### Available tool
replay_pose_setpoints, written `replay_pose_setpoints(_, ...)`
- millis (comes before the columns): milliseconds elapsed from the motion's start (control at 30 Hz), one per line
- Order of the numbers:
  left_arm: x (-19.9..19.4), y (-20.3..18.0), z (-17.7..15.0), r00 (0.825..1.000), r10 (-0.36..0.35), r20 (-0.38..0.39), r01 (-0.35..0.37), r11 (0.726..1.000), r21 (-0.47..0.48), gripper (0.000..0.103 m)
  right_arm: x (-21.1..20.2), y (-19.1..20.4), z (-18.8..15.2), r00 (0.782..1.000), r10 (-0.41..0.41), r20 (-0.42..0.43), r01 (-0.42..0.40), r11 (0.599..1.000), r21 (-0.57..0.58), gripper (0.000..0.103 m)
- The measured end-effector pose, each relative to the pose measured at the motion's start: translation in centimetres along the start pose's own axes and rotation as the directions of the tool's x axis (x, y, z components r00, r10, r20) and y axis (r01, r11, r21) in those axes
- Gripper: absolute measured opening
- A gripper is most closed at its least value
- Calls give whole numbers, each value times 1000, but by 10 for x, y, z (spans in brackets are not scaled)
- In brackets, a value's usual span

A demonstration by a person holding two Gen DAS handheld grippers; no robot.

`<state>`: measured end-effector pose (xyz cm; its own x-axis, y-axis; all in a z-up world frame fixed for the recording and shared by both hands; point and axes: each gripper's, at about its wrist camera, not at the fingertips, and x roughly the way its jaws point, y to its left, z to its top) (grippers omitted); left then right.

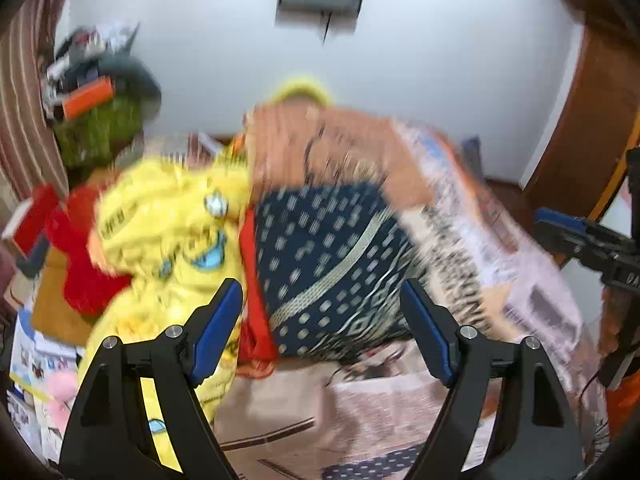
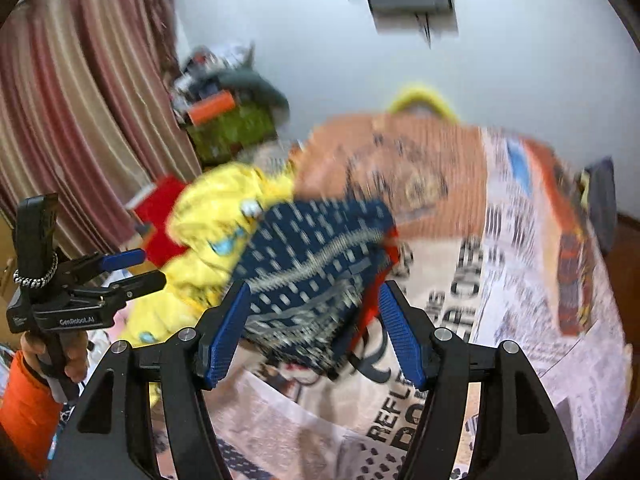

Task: Fold large clothes

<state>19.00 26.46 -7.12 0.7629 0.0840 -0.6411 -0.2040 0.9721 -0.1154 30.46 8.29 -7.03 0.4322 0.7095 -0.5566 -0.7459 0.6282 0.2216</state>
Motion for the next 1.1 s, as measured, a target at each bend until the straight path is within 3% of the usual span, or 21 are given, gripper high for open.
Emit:
replay_pose_setpoints(167,-70,-31,12,982,-4,187,-1,1000,27,81,-63,29,5,984,15,177,-10,1000,-30,63)
replay_pose_setpoints(267,-113,-51,9,952,9,307,-25,998,50,81,-95,45,0,963,14,270,-3,999,-42,63)
replay_pose_setpoints(433,-162,-82,-11,885,57,463,-101,992,70,81,-133,67,-12,923,-7,384,34,997,-65,63)
replay_pose_setpoints(600,-187,-94,-32,835,105,540,-147,989,35,81,-152,82,-25,894,-29,447,74,994,-82,63)
replay_pose_setpoints(733,-195,-95,-45,823,113,556,-143,990,11,82,-154,90,-33,886,-72,458,129,987,-95,65)
replay_pose_setpoints(833,-196,-95,-50,826,110,552,-131,991,-2,92,-153,91,-36,879,-98,466,154,984,-83,81)
replay_pose_setpoints(900,-197,-95,-54,823,127,553,-145,989,-12,100,-153,91,-39,872,-116,475,174,981,-80,83)
replay_pose_setpoints(1000,-197,-96,-57,826,141,545,-153,988,-25,102,-152,91,-39,872,-143,469,200,977,-72,91)
replay_pose_setpoints(1033,-196,-95,-57,829,141,541,-152,988,-25,102,-152,91,-39,867,-155,473,211,975,-66,100)
replay_pose_setpoints(1100,-196,-96,-57,832,136,537,-150,988,-17,102,-155,91,-41,856,-165,490,219,974,-54,103)
